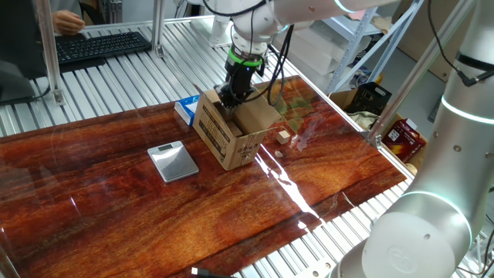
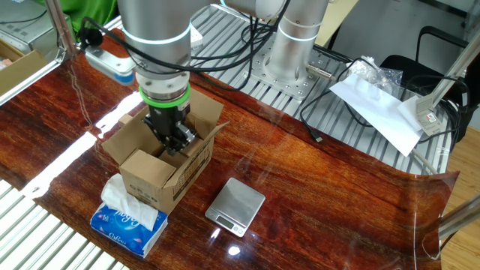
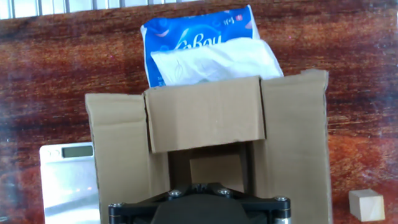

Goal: Open a box

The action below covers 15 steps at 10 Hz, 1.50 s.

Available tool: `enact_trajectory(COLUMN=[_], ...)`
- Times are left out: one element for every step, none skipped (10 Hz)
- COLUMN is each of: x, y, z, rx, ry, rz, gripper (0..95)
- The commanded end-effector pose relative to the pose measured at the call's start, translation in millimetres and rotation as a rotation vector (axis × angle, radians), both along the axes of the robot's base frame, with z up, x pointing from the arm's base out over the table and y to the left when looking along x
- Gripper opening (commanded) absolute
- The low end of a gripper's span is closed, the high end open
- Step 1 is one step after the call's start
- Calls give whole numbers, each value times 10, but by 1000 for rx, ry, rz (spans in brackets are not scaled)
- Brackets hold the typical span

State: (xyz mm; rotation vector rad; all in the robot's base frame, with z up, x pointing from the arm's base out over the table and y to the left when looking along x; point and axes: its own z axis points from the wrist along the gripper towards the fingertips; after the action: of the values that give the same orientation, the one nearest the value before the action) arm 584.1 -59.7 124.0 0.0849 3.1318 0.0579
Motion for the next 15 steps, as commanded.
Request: enact_trajectory(x=[47,78,106,126,169,197,227,253,268,280,300,317,334,356,371], y=[1,3,8,8,5,5,10,18,25,34,40,45,48,48,43], z=[41,63,82,90,105,120,136,146,149,152,167,185,204,223,233], rx=[-6,-10,-14,-17,-18,-19,-19,-19,-20,-20,-24,-27,-28,-30,-31], ry=[2,4,4,4,4,5,7,7,8,9,10,12,16,21,22], rz=[2,4,5,6,8,9,9,6,5,3,3,4,5,6,7], gripper=[0,0,0,0,0,0,0,0,0,0,0,0,0,0,0])
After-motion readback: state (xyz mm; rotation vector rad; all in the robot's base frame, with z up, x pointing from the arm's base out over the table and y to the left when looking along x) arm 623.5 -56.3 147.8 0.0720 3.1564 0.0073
